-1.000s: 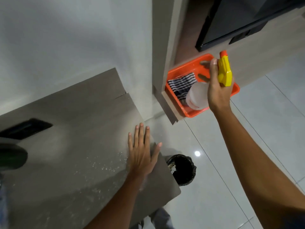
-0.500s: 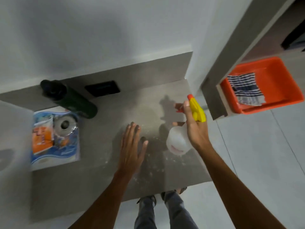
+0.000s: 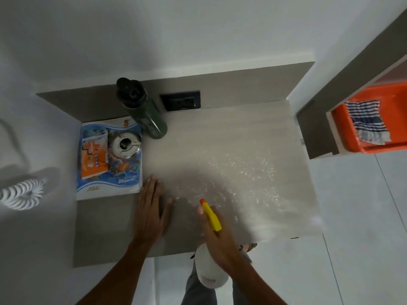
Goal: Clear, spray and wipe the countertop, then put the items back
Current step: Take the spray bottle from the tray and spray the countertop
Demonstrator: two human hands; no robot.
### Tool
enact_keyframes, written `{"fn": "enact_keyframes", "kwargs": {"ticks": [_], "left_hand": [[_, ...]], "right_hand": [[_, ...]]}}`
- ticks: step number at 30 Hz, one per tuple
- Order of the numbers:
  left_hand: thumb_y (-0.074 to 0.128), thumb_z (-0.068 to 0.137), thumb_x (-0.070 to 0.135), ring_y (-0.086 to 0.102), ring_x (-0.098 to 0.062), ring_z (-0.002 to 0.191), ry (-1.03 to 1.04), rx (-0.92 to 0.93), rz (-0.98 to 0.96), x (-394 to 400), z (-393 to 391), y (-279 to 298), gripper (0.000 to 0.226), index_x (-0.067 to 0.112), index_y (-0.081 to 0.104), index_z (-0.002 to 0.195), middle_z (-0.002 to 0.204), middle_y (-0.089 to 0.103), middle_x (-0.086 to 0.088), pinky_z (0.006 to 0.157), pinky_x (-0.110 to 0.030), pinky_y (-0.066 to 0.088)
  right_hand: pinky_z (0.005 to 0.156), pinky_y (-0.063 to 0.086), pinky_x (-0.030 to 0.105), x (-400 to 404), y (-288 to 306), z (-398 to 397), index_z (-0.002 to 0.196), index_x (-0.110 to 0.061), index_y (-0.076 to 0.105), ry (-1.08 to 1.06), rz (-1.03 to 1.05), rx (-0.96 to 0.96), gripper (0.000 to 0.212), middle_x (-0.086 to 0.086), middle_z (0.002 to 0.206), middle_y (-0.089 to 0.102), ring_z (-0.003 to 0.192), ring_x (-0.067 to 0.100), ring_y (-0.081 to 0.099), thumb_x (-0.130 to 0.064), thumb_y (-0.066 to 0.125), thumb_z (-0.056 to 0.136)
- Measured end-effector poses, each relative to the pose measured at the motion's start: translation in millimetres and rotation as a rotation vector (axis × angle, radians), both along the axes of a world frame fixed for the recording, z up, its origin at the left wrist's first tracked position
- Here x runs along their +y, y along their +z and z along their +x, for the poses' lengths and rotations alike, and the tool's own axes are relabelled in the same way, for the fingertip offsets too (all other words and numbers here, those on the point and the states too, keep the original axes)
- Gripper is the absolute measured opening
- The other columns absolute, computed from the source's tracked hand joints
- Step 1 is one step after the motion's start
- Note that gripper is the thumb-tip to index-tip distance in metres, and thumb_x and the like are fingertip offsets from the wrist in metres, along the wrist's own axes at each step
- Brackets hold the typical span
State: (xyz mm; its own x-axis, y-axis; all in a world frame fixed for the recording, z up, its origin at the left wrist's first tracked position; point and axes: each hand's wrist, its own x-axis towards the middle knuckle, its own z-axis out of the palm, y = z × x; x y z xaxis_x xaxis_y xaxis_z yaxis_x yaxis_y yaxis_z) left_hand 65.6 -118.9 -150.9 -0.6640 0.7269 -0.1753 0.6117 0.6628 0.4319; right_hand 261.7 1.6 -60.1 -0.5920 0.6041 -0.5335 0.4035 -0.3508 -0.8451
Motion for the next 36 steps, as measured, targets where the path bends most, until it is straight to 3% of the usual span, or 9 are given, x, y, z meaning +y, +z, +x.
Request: {"fn": "enact_keyframes", "kwargs": {"ticks": [6, 11, 14, 18, 22, 27, 31, 33, 36], "left_hand": [[0.026, 0.111, 0.066, 0.016, -0.025, 0.172, -0.025, 0.078, 0.059, -1, 0, -1, 0.083, 0.011, 0.029, 0.172, 0.184, 0.021, -0.008, 0.141, -0.045, 0.014], [0.040, 0.110, 0.056, 0.018, -0.025, 0.172, -0.043, 0.125, 0.074, -2, -1, -4, 0.077, 0.011, 0.030, 0.172, 0.184, 0.021, -0.007, 0.141, -0.046, 0.019], [0.043, 0.109, 0.055, 0.021, -0.028, 0.171, -0.050, 0.152, 0.078, -2, -2, -6, 0.077, 0.009, 0.032, 0.171, 0.183, 0.025, -0.009, 0.140, -0.047, 0.022], [0.039, 0.110, 0.058, 0.024, -0.029, 0.170, -0.052, 0.151, 0.073, -2, 1, -5, 0.078, 0.008, 0.035, 0.169, 0.182, 0.028, -0.011, 0.139, -0.051, 0.024], [0.043, 0.110, 0.053, 0.029, -0.032, 0.169, -0.029, 0.152, 0.108, -1, 2, -3, 0.074, 0.006, 0.040, 0.167, 0.180, 0.032, -0.013, 0.138, -0.052, 0.025], [0.047, 0.110, 0.044, 0.035, -0.035, 0.166, -0.039, 0.207, 0.140, -1, 4, -3, 0.068, 0.002, 0.045, 0.163, 0.177, 0.037, -0.016, 0.137, -0.052, 0.028], [0.047, 0.113, 0.037, 0.039, -0.037, 0.164, -0.055, 0.260, 0.160, -1, 4, -4, 0.061, 0.001, 0.048, 0.161, 0.175, 0.041, -0.019, 0.135, -0.054, 0.032], [0.048, 0.113, 0.033, 0.041, -0.037, 0.163, -0.059, 0.280, 0.172, -1, 4, -4, 0.058, 0.000, 0.049, 0.161, 0.174, 0.042, -0.020, 0.134, -0.055, 0.034], [0.045, 0.113, 0.025, 0.042, -0.037, 0.162, -0.060, 0.300, 0.165, -1, 4, -4, 0.054, -0.001, 0.049, 0.160, 0.173, 0.043, -0.021, 0.133, -0.056, 0.036]], "right_hand": [[0.059, 0.062, 0.029, -22, -11, 6, 0.084, -0.022, 0.075, -0.210, 0.131, -0.202, 0.062, 0.002, 0.074, 0.076, 0.066, 0.012, 0.073, -0.079, 0.053, 0.097], [0.082, 0.060, 0.022, 2, -4, 33, 0.107, -0.061, 0.074, -0.383, 0.158, -0.226, 0.027, -0.017, 0.094, 0.082, 0.094, 0.006, 0.078, -0.063, 0.048, 0.104], [0.086, 0.064, 0.031, 21, -5, 57, 0.135, -0.038, 0.072, -0.440, 0.284, -0.224, 0.043, -0.004, 0.093, 0.082, 0.091, 0.012, 0.079, -0.057, 0.044, 0.108], [0.078, 0.067, 0.039, 42, -13, 92, 0.099, -0.036, 0.073, -0.532, 0.377, -0.292, 0.041, 0.004, 0.072, 0.075, 0.075, 0.020, 0.080, -0.064, 0.046, 0.111], [0.099, 0.064, 0.061, 42, -21, 134, 0.150, -0.031, 0.064, -0.571, 0.172, -0.284, 0.060, 0.003, 0.110, 0.084, 0.113, 0.022, 0.080, -0.070, 0.050, 0.107], [0.078, 0.069, 0.059, 9, -15, 154, 0.112, -0.037, 0.079, -0.556, 0.188, -0.319, 0.050, 0.004, 0.064, 0.070, 0.068, 0.018, 0.076, -0.078, 0.054, 0.100], [0.062, 0.065, 0.039, -27, -5, 138, 0.093, -0.050, 0.082, -0.490, 0.108, -0.308, 0.057, 0.001, 0.065, 0.075, 0.061, 0.013, 0.072, -0.099, 0.058, 0.078], [0.059, 0.063, 0.026, -43, -4, 127, 0.105, -0.035, 0.086, -0.414, -0.008, -0.284, 0.057, -0.001, 0.084, 0.085, 0.077, 0.012, 0.080, -0.085, 0.064, 0.087], [0.068, 0.070, 0.041, -60, -12, 107, 0.132, -0.023, 0.080, -0.326, -0.054, -0.275, 0.058, 0.005, 0.093, 0.084, 0.089, 0.023, 0.082, -0.066, 0.063, 0.096]]}}
